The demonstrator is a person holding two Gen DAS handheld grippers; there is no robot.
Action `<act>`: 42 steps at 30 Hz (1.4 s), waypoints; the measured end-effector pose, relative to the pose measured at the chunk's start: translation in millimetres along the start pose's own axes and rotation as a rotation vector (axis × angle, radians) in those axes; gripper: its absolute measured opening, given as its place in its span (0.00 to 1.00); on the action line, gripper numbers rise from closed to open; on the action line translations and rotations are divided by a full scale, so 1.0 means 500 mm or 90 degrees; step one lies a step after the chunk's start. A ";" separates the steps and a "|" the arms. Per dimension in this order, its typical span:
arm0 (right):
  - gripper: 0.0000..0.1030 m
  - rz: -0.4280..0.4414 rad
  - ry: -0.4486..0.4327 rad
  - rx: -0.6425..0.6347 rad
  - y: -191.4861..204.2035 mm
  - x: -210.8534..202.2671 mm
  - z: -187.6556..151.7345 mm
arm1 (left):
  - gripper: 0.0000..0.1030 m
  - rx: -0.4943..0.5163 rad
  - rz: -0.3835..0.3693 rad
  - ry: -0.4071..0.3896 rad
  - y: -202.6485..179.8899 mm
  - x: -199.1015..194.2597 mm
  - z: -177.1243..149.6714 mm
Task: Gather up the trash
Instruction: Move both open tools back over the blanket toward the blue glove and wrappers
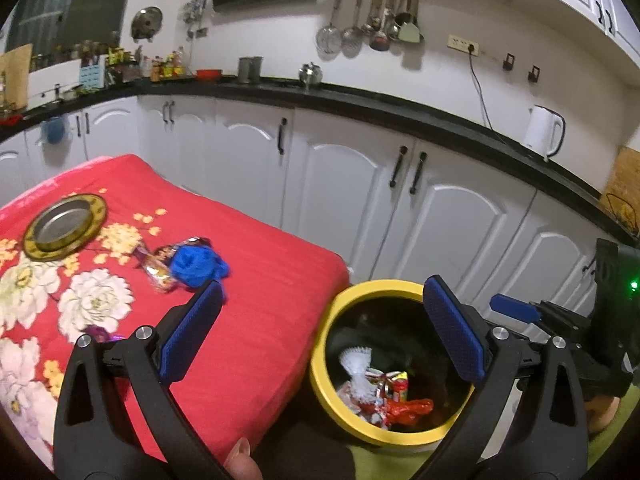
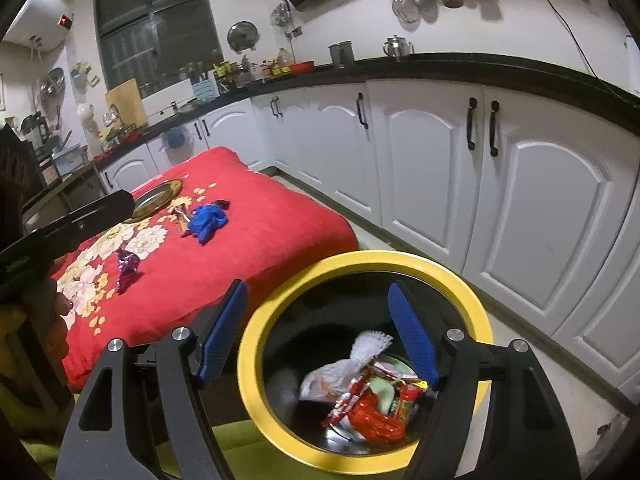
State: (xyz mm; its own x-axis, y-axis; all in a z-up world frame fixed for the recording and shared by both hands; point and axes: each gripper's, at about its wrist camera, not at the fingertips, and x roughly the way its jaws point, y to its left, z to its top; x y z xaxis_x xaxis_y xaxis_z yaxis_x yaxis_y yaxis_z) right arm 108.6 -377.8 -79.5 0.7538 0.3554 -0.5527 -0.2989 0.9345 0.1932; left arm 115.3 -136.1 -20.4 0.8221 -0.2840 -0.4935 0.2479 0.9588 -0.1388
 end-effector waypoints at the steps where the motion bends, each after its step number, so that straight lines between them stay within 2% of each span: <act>1: 0.69 0.002 -0.001 -0.001 0.006 0.001 0.000 | 0.89 -0.002 0.003 -0.003 0.004 -0.004 0.001; 14: 0.71 0.047 0.006 -0.025 0.098 0.024 0.036 | 0.89 -0.041 0.061 -0.054 0.090 -0.066 0.008; 32: 0.73 0.084 -0.001 -0.064 0.193 0.065 0.103 | 0.89 -0.097 0.117 -0.092 0.183 -0.113 0.016; 42: 0.73 0.110 0.032 -0.085 0.244 0.164 0.139 | 0.89 -0.145 0.148 -0.085 0.269 -0.099 0.035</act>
State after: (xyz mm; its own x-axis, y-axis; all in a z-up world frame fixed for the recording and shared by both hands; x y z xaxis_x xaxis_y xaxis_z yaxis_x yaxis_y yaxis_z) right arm 174.9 -233.1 -44.9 0.6557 0.5056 -0.5607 -0.4986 0.8477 0.1813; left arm 117.0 6.7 0.1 0.9069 -0.0421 -0.4192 -0.0619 0.9709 -0.2314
